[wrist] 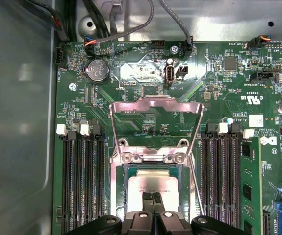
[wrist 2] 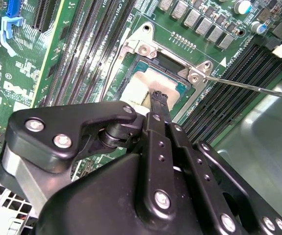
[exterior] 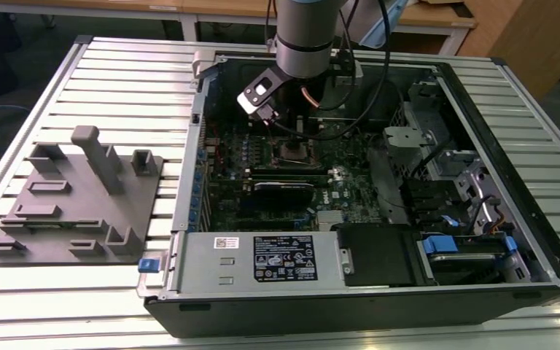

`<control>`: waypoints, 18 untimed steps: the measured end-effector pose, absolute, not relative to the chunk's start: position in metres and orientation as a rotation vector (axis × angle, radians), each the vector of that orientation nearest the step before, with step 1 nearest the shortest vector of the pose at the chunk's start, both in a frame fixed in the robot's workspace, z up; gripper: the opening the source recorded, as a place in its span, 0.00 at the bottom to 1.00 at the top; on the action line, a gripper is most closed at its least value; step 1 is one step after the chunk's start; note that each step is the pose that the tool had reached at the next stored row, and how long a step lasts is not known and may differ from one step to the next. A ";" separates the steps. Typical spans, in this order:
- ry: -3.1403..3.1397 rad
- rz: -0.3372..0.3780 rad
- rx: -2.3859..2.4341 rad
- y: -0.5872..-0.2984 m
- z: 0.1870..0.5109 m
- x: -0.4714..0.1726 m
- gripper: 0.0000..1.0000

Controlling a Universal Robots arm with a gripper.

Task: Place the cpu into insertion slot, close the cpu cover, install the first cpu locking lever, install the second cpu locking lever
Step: 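Place the cpu into insertion slot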

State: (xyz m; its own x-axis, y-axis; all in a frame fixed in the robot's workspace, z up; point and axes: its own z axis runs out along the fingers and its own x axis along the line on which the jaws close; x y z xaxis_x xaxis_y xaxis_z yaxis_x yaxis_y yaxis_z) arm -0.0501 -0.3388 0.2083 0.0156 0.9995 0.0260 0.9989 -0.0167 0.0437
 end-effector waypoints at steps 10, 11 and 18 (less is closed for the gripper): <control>2.194 0.076 2.229 -0.339 0.209 -0.050 0.11; 2.194 0.076 2.229 -0.339 0.210 -0.050 0.11; 2.197 0.077 2.227 -0.339 0.210 -0.050 0.11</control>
